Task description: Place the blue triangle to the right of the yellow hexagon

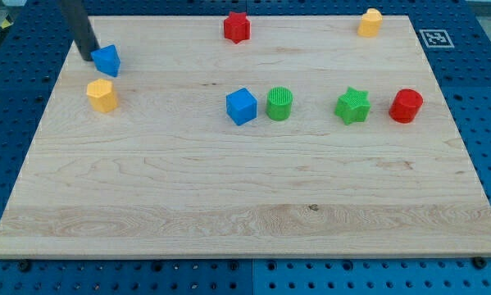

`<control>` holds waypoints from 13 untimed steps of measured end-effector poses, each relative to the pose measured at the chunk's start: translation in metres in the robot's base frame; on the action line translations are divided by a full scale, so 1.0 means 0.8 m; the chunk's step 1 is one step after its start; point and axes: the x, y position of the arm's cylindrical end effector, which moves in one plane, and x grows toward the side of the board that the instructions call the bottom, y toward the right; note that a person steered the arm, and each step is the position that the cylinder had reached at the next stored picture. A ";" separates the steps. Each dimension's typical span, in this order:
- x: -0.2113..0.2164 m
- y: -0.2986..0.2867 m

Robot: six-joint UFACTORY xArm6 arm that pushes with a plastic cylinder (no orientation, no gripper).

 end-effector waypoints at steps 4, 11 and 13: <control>0.041 0.026; 0.086 0.095; 0.090 0.096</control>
